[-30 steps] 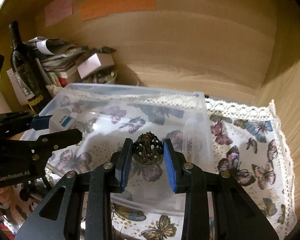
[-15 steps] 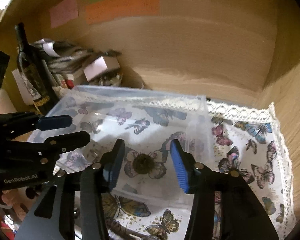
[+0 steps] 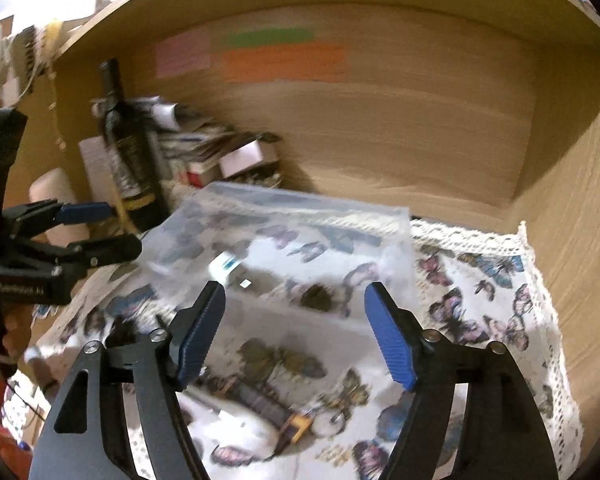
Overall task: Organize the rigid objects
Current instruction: 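Grasp the white handheld device with the right tool while the left tool grips a black gadget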
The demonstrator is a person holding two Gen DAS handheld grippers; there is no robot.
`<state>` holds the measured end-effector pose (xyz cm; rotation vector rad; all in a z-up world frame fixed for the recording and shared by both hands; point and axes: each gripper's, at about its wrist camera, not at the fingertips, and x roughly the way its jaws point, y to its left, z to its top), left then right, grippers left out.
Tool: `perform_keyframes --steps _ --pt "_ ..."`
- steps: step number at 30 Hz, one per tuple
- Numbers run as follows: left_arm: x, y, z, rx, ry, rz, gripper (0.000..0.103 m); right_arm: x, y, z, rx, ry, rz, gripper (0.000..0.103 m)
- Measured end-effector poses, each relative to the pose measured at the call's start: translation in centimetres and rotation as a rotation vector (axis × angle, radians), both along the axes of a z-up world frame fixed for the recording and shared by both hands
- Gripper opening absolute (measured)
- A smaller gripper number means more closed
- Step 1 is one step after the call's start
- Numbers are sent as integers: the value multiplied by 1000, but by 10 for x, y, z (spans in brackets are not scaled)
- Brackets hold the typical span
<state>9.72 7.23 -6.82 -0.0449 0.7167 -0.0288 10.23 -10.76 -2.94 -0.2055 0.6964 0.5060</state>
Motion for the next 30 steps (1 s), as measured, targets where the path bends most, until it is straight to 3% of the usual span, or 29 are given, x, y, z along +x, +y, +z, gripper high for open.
perform_keyframes --steps 6,12,17,22,27,30 --pt "-15 14 -35 -46 112 27 89 -17 16 -29 -36 86 54 69" --pt "-22 10 -67 -79 213 -35 89 -28 20 -54 -62 167 88 69" --pt "-22 12 -78 -125 225 -59 89 -37 16 -61 -77 182 95 70" --pt "-22 17 -81 -201 225 -98 70 -43 11 -62 -81 186 99 61" --pt "-29 16 -80 -180 218 -97 56 -52 6 -64 -85 211 113 55" --pt "-33 18 -80 -173 217 -74 54 -61 6 -63 -98 215 134 51"
